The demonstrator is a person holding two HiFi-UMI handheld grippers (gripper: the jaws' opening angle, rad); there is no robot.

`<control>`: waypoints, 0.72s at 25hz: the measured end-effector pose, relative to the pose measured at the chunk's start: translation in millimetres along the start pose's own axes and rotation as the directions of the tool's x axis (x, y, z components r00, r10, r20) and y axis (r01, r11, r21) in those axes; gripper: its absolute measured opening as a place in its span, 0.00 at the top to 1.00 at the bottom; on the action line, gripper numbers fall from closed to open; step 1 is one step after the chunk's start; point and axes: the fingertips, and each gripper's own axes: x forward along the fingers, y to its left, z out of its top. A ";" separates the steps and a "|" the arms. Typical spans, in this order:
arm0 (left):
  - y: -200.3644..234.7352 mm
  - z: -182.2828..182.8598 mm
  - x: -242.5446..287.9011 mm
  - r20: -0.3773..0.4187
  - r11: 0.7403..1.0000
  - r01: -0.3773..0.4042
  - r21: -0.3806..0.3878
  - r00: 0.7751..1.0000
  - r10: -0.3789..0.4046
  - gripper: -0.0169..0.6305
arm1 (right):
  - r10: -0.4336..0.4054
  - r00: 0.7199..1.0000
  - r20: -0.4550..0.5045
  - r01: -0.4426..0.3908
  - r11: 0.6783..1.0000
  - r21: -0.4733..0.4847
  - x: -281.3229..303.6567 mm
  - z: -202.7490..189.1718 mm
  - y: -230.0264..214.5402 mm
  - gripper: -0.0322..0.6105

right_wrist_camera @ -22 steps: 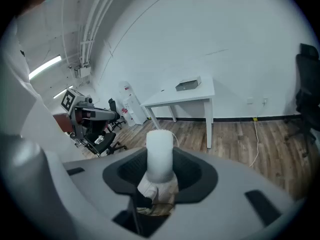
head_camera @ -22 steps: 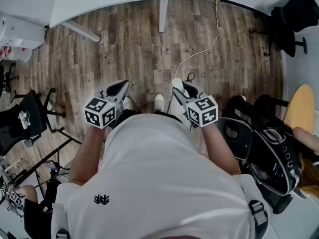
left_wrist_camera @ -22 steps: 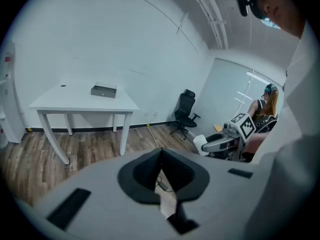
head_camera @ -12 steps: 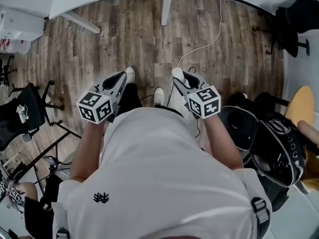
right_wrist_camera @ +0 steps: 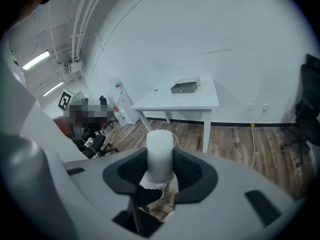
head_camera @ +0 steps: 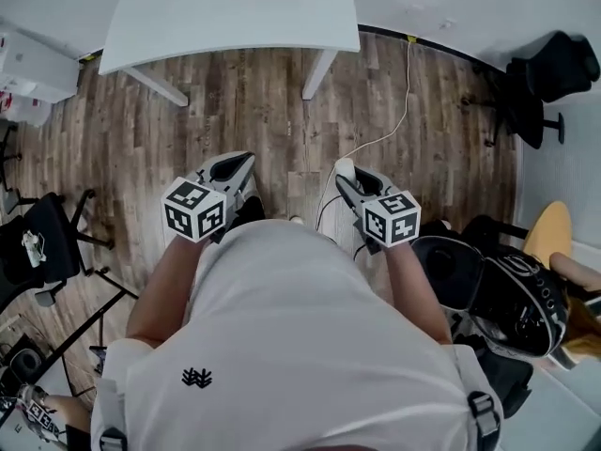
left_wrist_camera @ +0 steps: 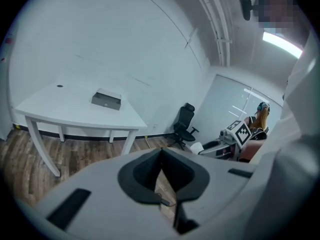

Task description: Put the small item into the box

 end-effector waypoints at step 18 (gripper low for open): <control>190.3 74.3 -33.3 0.073 0.989 -0.113 -0.099 0.990 0.120 0.96 | 0.006 0.999 0.042 -0.007 1.000 0.015 175.1 253.6 -39.6 0.70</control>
